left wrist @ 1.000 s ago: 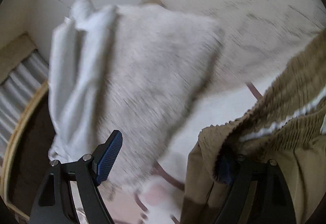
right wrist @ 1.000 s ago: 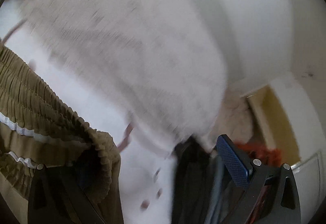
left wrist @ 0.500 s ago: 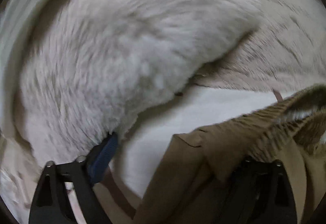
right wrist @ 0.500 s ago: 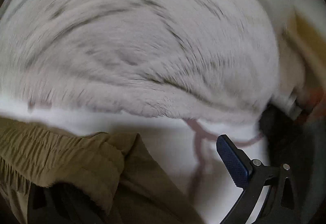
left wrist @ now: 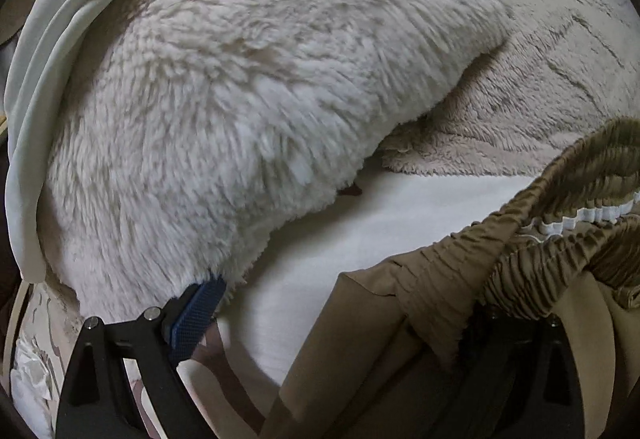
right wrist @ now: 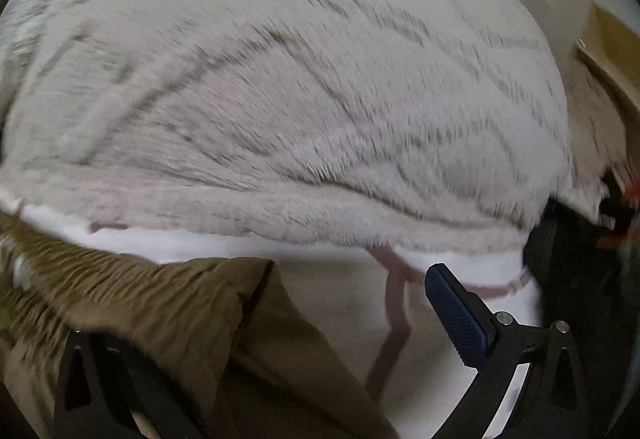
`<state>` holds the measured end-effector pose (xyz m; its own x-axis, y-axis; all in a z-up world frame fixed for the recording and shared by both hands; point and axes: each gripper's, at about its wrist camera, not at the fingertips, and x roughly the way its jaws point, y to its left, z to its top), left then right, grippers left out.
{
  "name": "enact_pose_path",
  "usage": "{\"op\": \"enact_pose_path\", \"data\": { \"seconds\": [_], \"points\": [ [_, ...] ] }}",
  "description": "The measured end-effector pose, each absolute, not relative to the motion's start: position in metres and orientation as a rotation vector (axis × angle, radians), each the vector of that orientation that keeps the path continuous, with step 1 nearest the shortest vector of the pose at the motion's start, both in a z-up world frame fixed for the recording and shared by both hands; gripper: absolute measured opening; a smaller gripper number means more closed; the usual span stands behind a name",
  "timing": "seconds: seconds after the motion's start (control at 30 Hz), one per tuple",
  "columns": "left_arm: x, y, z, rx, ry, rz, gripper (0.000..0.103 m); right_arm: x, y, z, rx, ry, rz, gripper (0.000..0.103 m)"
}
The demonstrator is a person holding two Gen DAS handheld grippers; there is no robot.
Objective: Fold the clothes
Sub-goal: 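Lower the waistband onto the bed near the pillows with both grippers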
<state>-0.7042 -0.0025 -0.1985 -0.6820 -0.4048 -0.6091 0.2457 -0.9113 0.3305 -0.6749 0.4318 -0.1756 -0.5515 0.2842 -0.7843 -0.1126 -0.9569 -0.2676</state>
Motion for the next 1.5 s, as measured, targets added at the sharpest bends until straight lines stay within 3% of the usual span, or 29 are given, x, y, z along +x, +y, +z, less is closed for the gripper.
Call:
{"op": "enact_pose_path", "data": {
  "seconds": [0.23, 0.27, 0.3, 0.33, 0.37, 0.43, 0.57, 0.6, 0.87, 1.07, 1.27, 1.33, 1.5],
  "points": [
    [-0.706, -0.003, -0.195, 1.000, -0.332, -2.568, 0.098, -0.618, 0.415, -0.129, -1.315, -0.377, 2.743, 0.103],
    [-0.705, -0.003, -0.194, 1.000, -0.333, -2.568, 0.098, -0.605, 0.411, -0.130, -1.314, -0.394, 2.763, 0.098],
    [-0.705, -0.003, -0.193, 0.999, -0.335, -2.567, 0.098, -0.592, 0.407, -0.131, -1.313, -0.410, 2.783, 0.088],
    [-0.705, -0.002, -0.193, 0.998, -0.337, -2.566, 0.098, -0.582, 0.400, -0.137, -1.330, -0.440, 2.791, 0.060],
    [-0.704, -0.002, -0.192, 0.997, -0.339, -2.566, 0.098, -0.578, 0.398, -0.147, -1.350, -0.440, 2.793, 0.040],
    [-0.702, -0.003, -0.189, 0.993, -0.340, -2.565, 0.098, -0.580, 0.397, -0.165, -1.365, -0.377, 2.801, 0.024],
    [-0.699, -0.006, -0.185, 0.990, -0.334, -2.570, 0.098, -0.608, 0.398, -0.181, -1.218, -0.060, 2.903, 0.024],
    [-0.698, -0.007, -0.184, 0.992, -0.327, -2.573, 0.098, -0.616, 0.396, -0.189, -1.213, -0.058, 2.882, 0.024],
    [-0.680, -0.023, -0.157, 1.047, -0.230, -2.676, 0.095, -0.642, 0.380, -0.219, -1.195, -0.181, 2.776, 0.024],
    [-0.620, -0.015, -0.111, 1.075, -0.287, -2.838, 0.095, -0.644, 0.348, -0.225, -1.137, -0.459, 2.666, 0.024],
    [-0.533, 0.050, -0.101, 1.153, -0.397, -2.972, 0.095, -0.645, 0.351, -0.223, -1.148, -0.388, 2.700, 0.024],
    [-0.528, 0.055, -0.093, 1.178, -0.347, -3.026, 0.095, -0.646, 0.350, -0.224, -1.151, -0.387, 2.698, 0.024],
    [-0.545, 0.060, -0.061, 1.266, 0.039, -3.172, 0.095, -0.649, 0.347, -0.225, -1.154, -0.379, 2.700, 0.024]
  ]
}}
